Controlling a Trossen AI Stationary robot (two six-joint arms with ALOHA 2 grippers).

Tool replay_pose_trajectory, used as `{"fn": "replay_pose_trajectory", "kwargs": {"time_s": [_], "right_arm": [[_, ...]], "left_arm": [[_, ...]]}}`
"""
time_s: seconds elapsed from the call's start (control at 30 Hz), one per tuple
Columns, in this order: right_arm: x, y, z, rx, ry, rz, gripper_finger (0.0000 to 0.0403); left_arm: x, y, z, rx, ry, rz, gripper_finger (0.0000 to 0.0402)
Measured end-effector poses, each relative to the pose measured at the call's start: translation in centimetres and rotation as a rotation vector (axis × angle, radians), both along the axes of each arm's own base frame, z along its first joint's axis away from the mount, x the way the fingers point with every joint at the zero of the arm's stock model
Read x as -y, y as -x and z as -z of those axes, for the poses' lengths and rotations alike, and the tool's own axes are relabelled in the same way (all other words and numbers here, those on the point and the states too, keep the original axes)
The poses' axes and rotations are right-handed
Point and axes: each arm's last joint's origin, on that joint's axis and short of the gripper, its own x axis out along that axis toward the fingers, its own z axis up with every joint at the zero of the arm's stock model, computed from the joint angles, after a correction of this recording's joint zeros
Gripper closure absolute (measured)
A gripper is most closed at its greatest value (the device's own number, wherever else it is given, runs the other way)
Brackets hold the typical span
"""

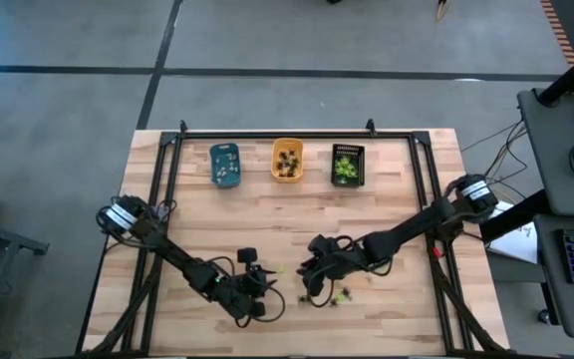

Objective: Sort Halloween decoration
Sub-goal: Put the green spider toy into the black bin

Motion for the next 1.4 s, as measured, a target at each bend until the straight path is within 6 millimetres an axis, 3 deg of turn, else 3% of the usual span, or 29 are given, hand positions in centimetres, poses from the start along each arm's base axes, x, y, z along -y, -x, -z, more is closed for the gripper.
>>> {"fn": "replay_pose_trajectory", "kwargs": {"time_s": [0.47, 0.73, 0.9, 1.4], "right_arm": [[0.3, -3.1, 1.8, -0.026, 0.035, 0.016, 0.0284], [0.6, -3.0, 2.1, -0.041, 0.04, 0.021, 0.0284], [0.6, -3.0, 2.2, -0.041, 0.038, 0.022, 0.0284], [0.7, -3.5, 5.1, -0.09, 0.058, 0.037, 0.0284]], "left_arm": [[-1.6, -0.8, 0.3, -0.007, -0.008, -0.051, 0.0326], [-1.7, -0.7, 1.2, -0.039, -0.013, -0.038, 0.0332], [-1.6, -0.8, 2.1, -0.048, -0.012, -0.034, 0.0392], [-1.5, -0.9, 2.5, -0.041, -0.009, -0.039, 0.0401]]}}
